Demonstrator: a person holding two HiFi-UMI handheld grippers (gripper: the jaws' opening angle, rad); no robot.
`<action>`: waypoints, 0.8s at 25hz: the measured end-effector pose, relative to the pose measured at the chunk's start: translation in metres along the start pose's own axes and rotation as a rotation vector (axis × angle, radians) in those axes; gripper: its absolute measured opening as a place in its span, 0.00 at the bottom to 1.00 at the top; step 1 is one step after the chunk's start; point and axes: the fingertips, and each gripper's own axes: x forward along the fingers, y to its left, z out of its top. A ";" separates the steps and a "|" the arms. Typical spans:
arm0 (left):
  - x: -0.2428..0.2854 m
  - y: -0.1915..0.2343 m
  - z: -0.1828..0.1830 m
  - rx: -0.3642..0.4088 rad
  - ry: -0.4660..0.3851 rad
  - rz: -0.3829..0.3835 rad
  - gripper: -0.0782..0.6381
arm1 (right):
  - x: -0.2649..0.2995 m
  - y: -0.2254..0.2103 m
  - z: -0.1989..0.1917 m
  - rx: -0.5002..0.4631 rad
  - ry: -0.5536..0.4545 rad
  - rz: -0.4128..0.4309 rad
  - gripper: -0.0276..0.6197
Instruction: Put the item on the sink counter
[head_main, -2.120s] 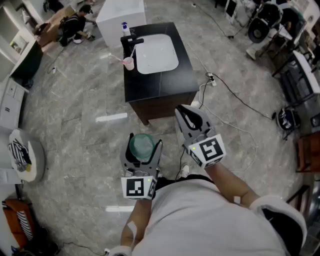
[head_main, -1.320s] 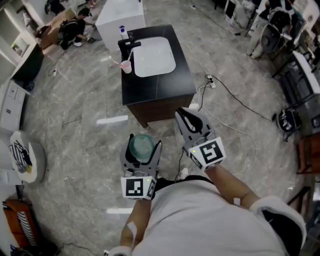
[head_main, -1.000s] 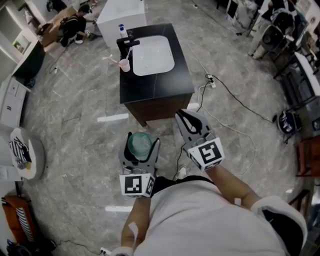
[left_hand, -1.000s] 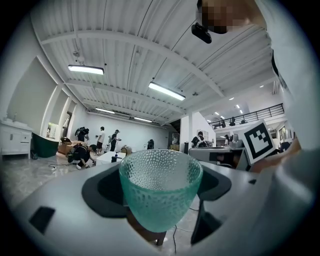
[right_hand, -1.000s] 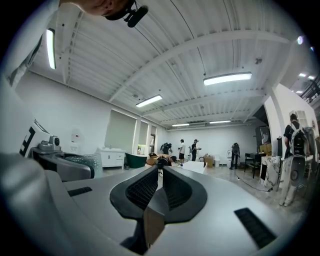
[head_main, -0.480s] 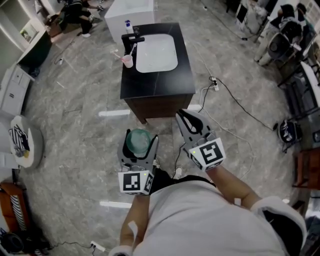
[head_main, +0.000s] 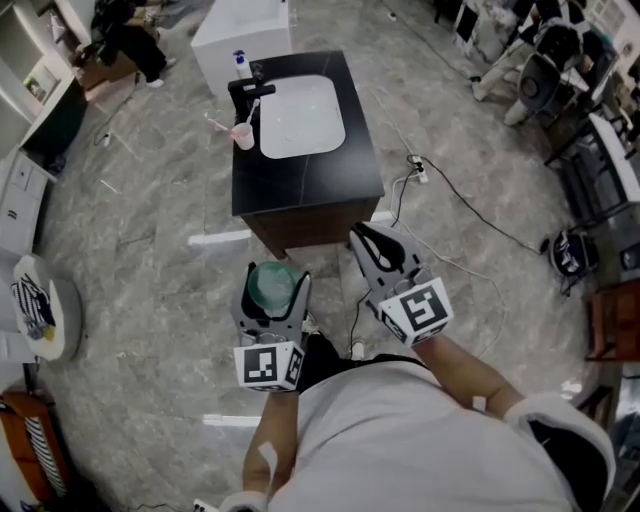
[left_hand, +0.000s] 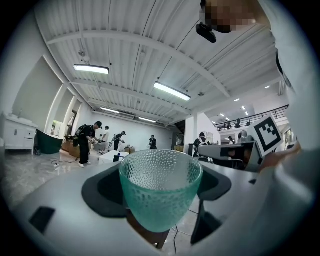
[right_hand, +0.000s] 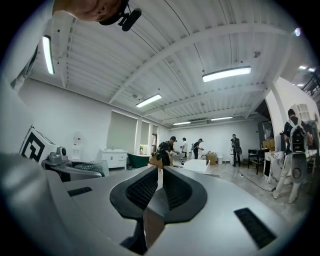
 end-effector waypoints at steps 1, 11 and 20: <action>0.004 0.004 0.001 -0.002 0.000 -0.003 0.66 | 0.003 -0.001 0.000 -0.001 0.008 -0.003 0.13; 0.054 0.056 -0.002 -0.025 0.022 -0.026 0.66 | 0.067 -0.011 -0.002 -0.005 0.045 -0.026 0.13; 0.096 0.091 -0.013 -0.041 0.054 -0.113 0.66 | 0.122 -0.023 -0.001 -0.018 0.062 -0.085 0.13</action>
